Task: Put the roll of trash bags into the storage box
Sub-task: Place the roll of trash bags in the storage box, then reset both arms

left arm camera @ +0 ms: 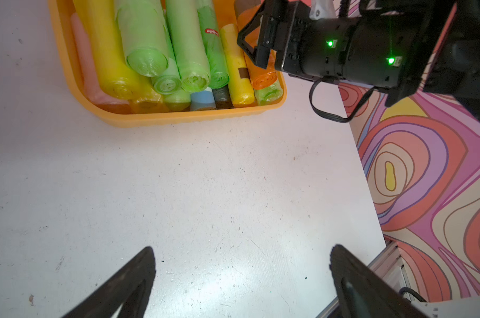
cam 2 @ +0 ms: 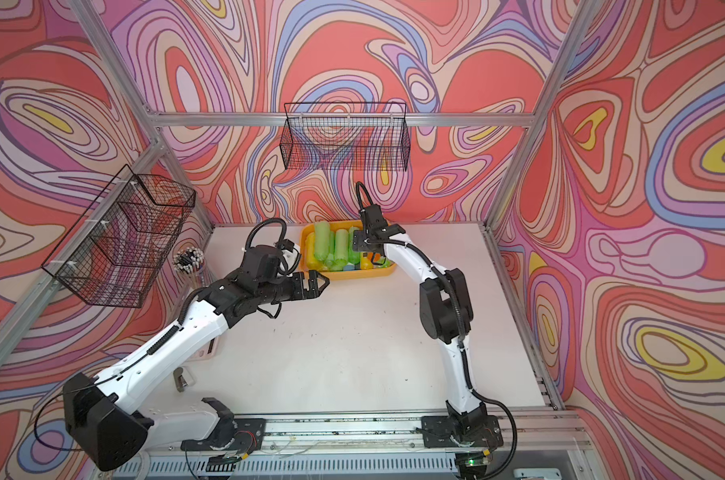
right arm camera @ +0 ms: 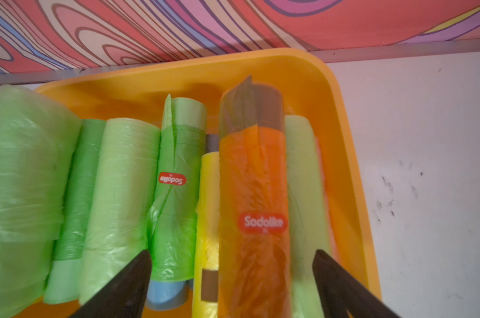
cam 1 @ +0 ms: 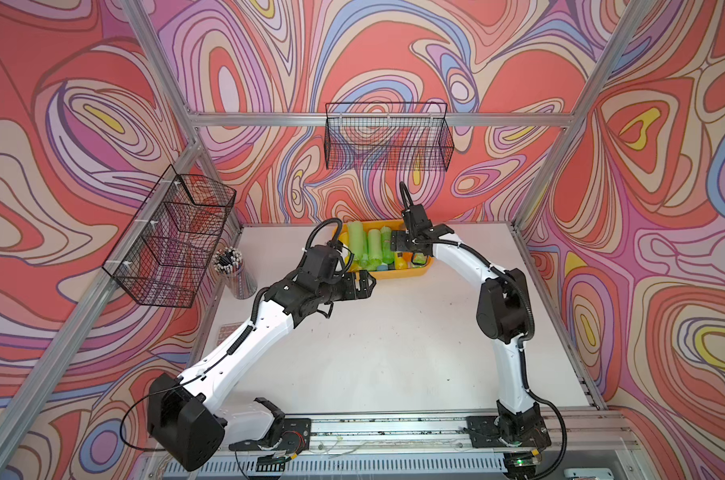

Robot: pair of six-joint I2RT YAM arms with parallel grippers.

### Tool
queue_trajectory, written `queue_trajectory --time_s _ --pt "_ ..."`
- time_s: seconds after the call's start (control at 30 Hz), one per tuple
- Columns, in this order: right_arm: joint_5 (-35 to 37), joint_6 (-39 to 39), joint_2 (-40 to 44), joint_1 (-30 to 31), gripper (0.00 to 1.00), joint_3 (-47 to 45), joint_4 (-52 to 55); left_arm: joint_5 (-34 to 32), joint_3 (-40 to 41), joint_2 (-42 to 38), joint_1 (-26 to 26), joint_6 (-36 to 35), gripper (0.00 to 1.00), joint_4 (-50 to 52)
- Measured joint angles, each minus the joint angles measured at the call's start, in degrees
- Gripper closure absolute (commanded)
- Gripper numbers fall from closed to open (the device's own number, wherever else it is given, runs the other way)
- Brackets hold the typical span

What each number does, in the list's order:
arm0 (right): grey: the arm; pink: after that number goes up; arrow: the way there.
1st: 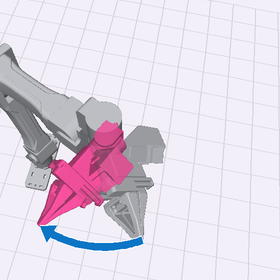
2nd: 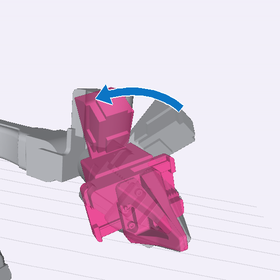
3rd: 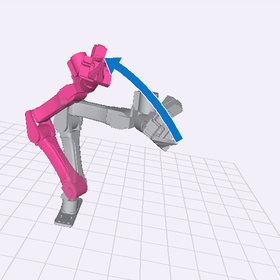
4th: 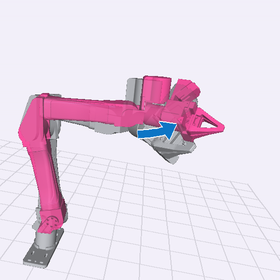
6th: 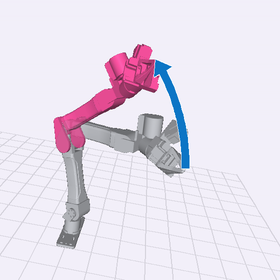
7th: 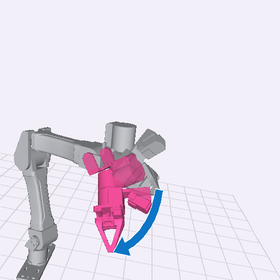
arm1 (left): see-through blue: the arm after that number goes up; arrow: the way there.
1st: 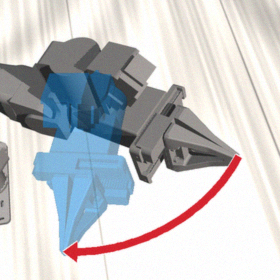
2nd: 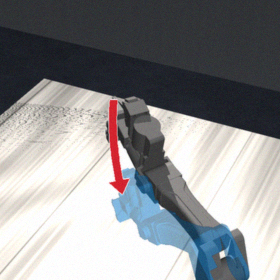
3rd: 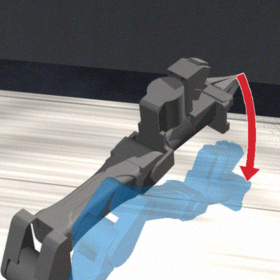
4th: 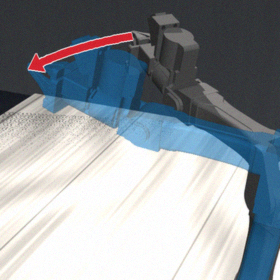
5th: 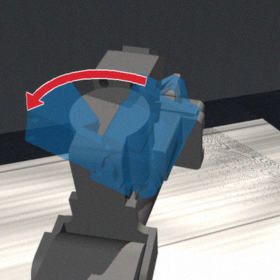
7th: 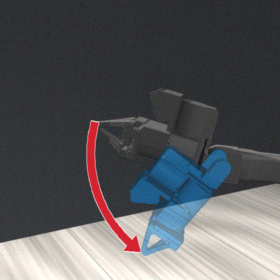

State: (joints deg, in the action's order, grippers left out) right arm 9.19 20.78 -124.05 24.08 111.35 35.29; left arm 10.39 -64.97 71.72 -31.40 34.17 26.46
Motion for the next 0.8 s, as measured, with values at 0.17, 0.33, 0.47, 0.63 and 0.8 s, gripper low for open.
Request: queue_trajectory --time_s 0.17,0.33,0.47,0.63,0.8 --pt "0.33 0.33 8.59 0.00 0.02 -6.05 -1.99 -4.74 1.84 -4.04 0.02 -1.01 0.00 -1.86" --pt "0.92 0.33 18.38 0.00 0.02 -13.99 -5.55 -13.53 6.21 -6.45 0.37 -4.17 0.00 -6.71" --pt "1.05 0.09 28.20 0.00 0.02 -24.72 -10.69 -23.80 11.13 -6.16 1.18 -6.60 0.00 -10.14" --pt "2.93 -2.58 40.17 0.00 0.02 -36.61 -17.62 -35.69 18.82 -5.79 2.69 -13.57 0.00 -20.63" --pt "5.66 -6.88 46.77 0.00 0.02 -40.30 -20.87 -41.44 23.91 -0.85 5.55 -21.46 0.00 -29.27"
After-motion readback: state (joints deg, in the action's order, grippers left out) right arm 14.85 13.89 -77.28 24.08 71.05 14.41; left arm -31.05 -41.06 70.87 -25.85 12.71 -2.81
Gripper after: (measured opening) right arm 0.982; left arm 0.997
